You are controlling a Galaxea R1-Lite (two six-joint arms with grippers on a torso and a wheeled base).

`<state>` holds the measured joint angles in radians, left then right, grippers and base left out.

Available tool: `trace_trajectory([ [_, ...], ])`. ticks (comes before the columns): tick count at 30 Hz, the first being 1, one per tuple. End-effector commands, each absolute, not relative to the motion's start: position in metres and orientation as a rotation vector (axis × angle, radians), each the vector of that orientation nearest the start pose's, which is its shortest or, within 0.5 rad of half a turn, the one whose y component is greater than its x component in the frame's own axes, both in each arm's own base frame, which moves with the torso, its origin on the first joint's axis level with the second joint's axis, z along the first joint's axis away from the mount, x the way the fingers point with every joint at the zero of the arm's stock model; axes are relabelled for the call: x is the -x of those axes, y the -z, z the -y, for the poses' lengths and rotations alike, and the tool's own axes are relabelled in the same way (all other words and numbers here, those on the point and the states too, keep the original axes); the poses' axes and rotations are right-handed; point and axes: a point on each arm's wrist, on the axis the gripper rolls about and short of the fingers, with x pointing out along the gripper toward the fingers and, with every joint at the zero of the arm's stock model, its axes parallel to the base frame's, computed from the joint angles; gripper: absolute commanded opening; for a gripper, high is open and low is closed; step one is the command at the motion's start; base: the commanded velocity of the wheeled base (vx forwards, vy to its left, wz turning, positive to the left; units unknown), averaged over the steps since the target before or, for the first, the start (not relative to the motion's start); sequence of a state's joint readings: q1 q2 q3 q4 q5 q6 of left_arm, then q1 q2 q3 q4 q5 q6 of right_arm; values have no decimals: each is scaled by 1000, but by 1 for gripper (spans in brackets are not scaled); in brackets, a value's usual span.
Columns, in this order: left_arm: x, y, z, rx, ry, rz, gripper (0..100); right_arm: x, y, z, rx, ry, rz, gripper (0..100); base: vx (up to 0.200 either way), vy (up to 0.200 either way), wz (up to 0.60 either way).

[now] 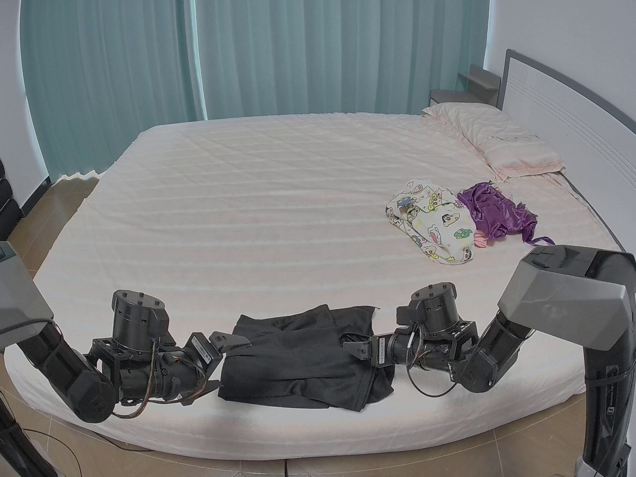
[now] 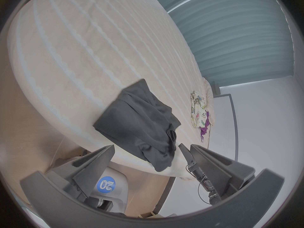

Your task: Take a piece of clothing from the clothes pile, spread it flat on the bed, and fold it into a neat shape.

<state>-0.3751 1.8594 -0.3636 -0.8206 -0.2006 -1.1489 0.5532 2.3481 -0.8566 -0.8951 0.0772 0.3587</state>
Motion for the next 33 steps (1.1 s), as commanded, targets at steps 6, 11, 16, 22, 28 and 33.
trace_trajectory([
  [6,-241,-36,88,1024,34,-952,100,-353,29,-216,-67,-461,-648,100,0,0,0],
  [11,-239,-32,88,1015,27,-967,100,-358,34,-214,10,-439,-675,100,0,0,0],
  [16,-239,-31,88,1013,24,-972,100,-357,47,-214,59,-441,-696,100,0,0,0],
  [22,-239,-30,88,1012,23,-973,100,-362,49,-216,67,-421,-677,0,0,0,0],
  [28,-240,-27,88,1009,14,-985,100,-366,37,-212,50,-415,-642,0,0,0,0],
  [33,-240,-25,88,1007,10,-988,100,-380,13,-207,12,-403,-563,0,0,0,0],
])
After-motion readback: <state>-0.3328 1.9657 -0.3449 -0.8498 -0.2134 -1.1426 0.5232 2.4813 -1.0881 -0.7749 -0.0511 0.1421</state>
